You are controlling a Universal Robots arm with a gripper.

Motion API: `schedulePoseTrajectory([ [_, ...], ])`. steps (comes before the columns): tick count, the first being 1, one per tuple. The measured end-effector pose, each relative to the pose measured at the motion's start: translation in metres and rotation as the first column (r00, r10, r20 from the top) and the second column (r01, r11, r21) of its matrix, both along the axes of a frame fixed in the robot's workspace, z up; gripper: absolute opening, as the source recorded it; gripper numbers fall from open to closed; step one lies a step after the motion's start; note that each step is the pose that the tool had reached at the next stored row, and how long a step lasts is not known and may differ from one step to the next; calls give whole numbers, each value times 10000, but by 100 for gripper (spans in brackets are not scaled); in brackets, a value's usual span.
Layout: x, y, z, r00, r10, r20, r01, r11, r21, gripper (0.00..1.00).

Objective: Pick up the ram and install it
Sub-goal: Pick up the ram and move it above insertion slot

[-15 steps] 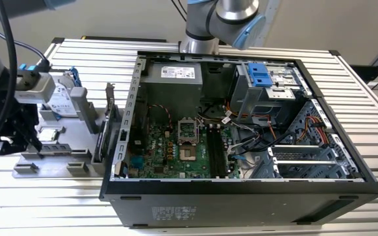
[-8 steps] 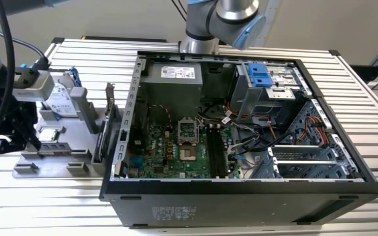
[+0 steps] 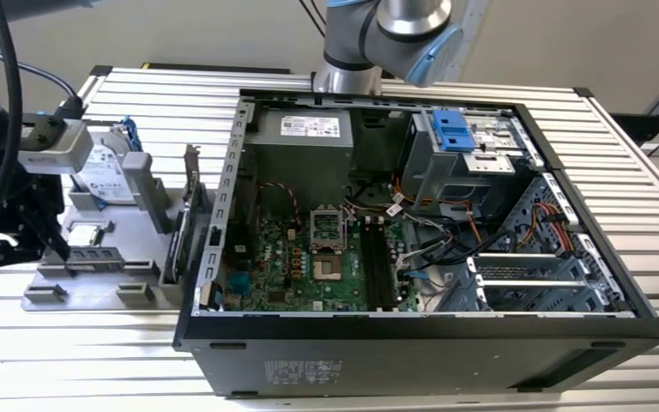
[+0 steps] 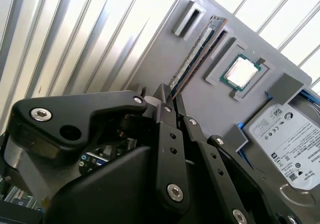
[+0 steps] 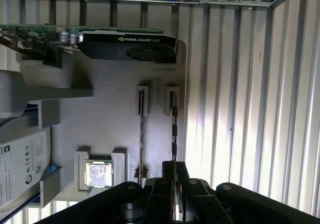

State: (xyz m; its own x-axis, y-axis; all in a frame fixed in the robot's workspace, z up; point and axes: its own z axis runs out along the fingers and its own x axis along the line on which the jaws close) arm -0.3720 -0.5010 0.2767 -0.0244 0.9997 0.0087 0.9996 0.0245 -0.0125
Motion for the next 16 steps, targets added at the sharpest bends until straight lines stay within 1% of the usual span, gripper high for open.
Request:
schedulePoseTrajectory([
  [16, 0, 0, 95, 10000, 0, 1, 0, 10000, 1, 0],
])
